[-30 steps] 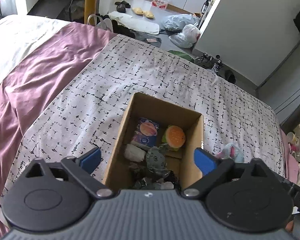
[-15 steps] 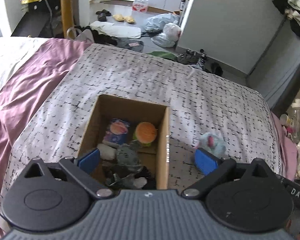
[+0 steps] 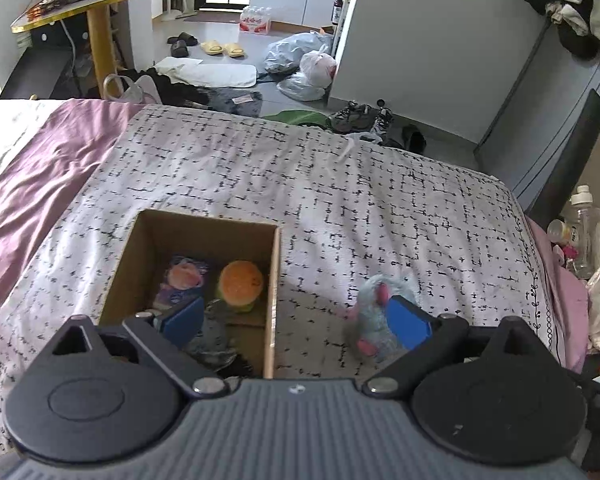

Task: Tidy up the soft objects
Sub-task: 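Reach both tools to the grey plush and grasp it between them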

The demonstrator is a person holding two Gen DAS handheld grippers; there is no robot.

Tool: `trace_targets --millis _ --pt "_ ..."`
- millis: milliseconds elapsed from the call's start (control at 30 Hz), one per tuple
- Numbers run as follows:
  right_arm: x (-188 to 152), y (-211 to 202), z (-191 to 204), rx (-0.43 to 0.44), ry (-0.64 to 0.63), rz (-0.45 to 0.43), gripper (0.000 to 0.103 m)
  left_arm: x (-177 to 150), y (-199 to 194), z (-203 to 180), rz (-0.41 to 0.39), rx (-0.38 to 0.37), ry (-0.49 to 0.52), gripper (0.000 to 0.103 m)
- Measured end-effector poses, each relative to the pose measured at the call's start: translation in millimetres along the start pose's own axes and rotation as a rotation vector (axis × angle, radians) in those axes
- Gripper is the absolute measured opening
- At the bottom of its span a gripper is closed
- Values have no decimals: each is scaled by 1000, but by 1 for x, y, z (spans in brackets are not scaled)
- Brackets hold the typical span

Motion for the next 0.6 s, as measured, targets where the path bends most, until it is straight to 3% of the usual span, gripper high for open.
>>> trace_targets --millis 300,600 --pt "5 24 -19 32 46 34 59 -1 33 -30 44 -31 30 83" --pt "8 54 -30 88 113 74 57 -5 77 -42 121 -51 5 58"
Point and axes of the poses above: each gripper's, at about its wrist camera, not at the fingertips, and y roughly the way its jaws point, z to its left, x to its top, the point moved 10 cm from there along y, roughly the way its jaws point, and after that the axes turned 2 degrees about -x, right-handed, at the moved point
